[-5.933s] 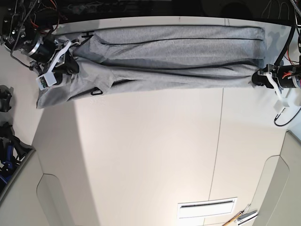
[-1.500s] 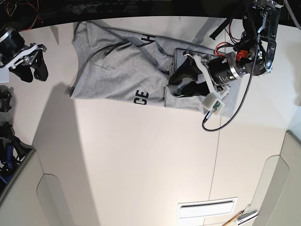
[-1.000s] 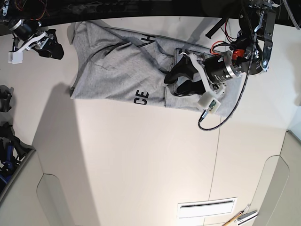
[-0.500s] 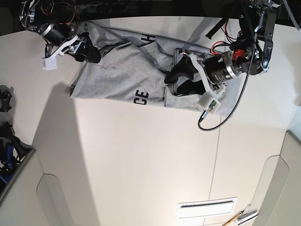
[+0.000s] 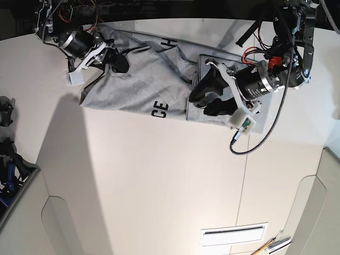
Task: Fold the T-shirt properly
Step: 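Fold the strip's end with the left gripper toward the right gripper, then grasp the folded bundle with both grippers and flip it over, then press and square the folded shirt's edges with both grippers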
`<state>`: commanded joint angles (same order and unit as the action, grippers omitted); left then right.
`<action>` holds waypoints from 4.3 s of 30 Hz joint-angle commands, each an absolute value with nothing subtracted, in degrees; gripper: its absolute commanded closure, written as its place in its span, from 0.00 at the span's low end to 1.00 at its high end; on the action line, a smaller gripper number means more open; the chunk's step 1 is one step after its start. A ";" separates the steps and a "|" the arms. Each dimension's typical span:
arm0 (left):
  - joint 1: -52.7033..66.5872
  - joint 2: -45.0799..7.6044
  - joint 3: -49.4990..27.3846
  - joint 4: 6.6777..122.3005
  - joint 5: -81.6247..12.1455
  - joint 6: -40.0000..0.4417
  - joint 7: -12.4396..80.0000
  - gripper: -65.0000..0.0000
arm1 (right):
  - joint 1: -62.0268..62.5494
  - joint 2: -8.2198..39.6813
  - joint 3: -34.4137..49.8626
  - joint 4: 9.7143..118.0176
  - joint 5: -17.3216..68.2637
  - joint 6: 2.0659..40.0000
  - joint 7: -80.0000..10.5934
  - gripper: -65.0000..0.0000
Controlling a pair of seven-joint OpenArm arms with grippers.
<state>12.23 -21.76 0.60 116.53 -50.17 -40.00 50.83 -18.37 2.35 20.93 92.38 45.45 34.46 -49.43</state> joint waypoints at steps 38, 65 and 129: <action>20.32 -15.88 -9.17 102.19 -51.16 -40.00 53.74 0.44 | -0.49 20.71 27.83 104.42 49.06 34.26 -59.83 1.00; 20.16 -16.03 -1.56 102.15 -49.10 -39.88 52.95 0.44 | 8.58 6.63 -27.40 104.51 14.98 32.14 -48.36 0.42; -6.79 -9.78 1.43 86.59 -34.46 -35.55 52.80 1.00 | 0.54 11.57 7.92 85.52 34.17 33.85 -46.74 1.00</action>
<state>-6.79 -9.78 1.43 86.59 -34.46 -35.55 52.80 0.54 11.57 7.92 85.52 34.17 33.85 -46.74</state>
